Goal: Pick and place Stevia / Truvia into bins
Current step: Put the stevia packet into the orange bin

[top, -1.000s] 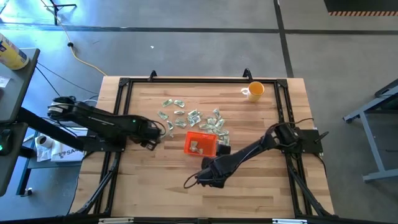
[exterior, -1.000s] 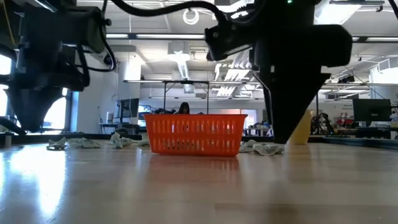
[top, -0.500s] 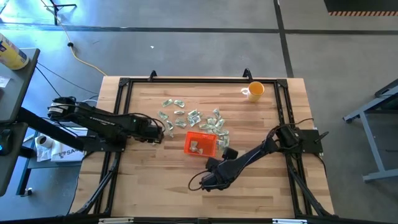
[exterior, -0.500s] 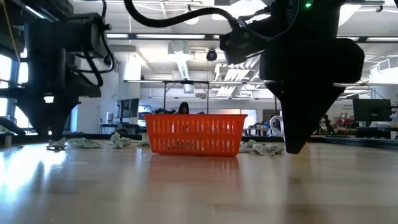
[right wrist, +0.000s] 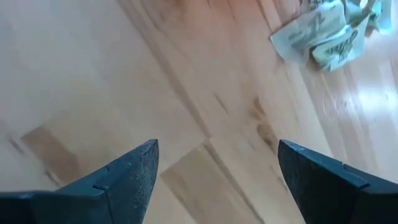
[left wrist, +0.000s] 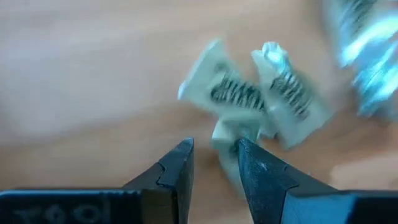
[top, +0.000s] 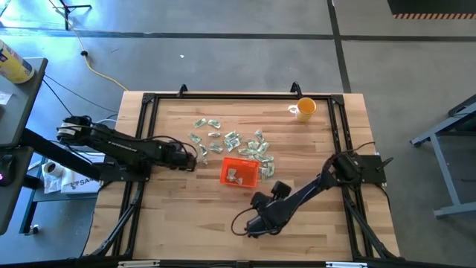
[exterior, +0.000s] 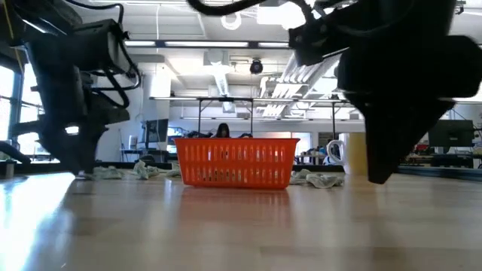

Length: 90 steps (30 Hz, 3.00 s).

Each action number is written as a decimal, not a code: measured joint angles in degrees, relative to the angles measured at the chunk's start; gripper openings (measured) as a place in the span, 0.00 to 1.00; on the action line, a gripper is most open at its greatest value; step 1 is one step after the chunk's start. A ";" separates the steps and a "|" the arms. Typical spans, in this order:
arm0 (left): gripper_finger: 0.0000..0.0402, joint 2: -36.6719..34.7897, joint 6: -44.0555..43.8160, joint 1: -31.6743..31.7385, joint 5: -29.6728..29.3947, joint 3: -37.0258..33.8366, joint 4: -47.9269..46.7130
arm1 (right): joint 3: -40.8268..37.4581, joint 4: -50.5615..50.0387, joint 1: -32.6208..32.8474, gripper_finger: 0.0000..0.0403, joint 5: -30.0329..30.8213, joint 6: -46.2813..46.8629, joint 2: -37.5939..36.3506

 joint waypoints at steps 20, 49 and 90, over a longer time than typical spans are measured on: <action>0.06 -0.65 9.66 -0.02 3.41 0.22 5.18 | 0.02 -2.53 9.95 0.79 -2.48 18.33 0.00; 0.44 7.94 3.23 -0.04 3.19 1.98 9.94 | -6.40 2.68 11.08 0.79 -4.83 19.93 -0.20; 0.62 3.60 36.17 1.86 9.93 28.32 -0.90 | -33.90 16.78 -5.22 0.79 2.32 2.00 -28.98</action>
